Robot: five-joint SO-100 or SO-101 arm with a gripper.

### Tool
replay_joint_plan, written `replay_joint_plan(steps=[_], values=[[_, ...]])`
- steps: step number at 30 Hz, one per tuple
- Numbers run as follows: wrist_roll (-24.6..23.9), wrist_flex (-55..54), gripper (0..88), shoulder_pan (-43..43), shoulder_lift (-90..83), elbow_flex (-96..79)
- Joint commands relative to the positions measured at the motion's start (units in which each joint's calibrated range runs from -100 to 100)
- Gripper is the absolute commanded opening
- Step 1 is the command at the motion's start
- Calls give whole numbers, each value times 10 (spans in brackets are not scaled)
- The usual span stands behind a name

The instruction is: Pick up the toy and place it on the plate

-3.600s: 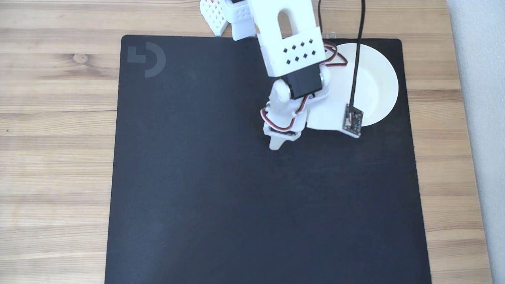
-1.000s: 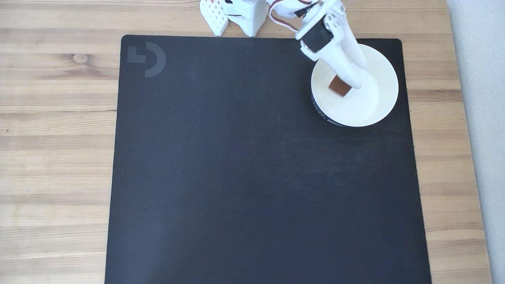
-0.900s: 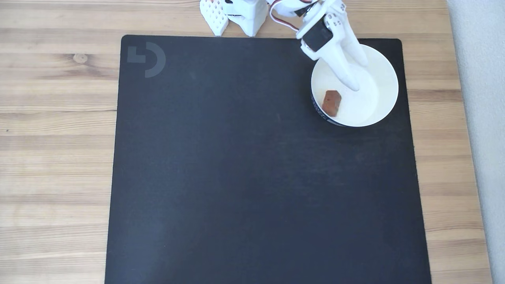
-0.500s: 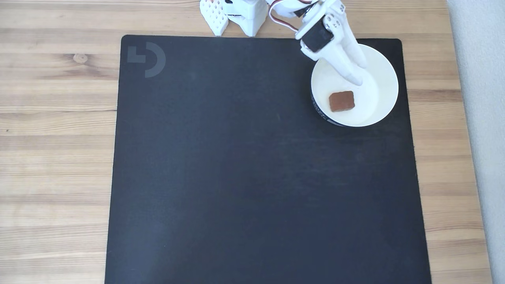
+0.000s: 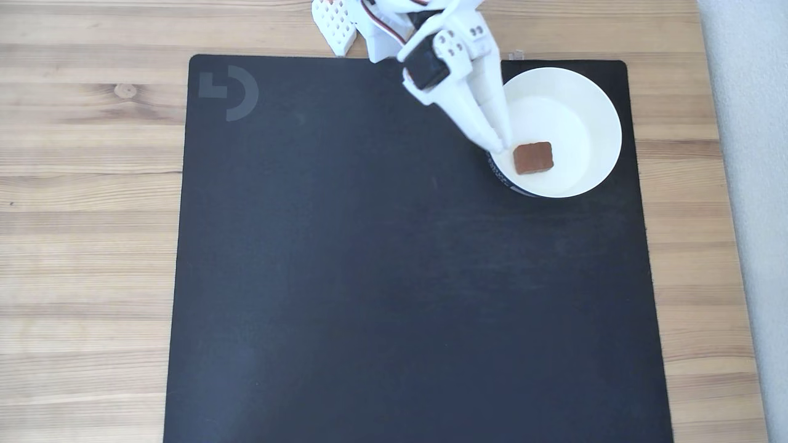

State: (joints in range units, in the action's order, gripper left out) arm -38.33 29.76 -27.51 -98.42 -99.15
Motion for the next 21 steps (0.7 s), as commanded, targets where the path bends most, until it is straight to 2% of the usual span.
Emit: replay_joint_plan(steps=[1,5,6,13,16,21], values=[[2,18,26,90,-11,-4],[12,70,26,174,-11,-4],[43,94,26,214,-11,-4],[173,156,26,327,-11,-4],[249,187,30,352,-11,-4],[343,213,30,352,-11,-4]])
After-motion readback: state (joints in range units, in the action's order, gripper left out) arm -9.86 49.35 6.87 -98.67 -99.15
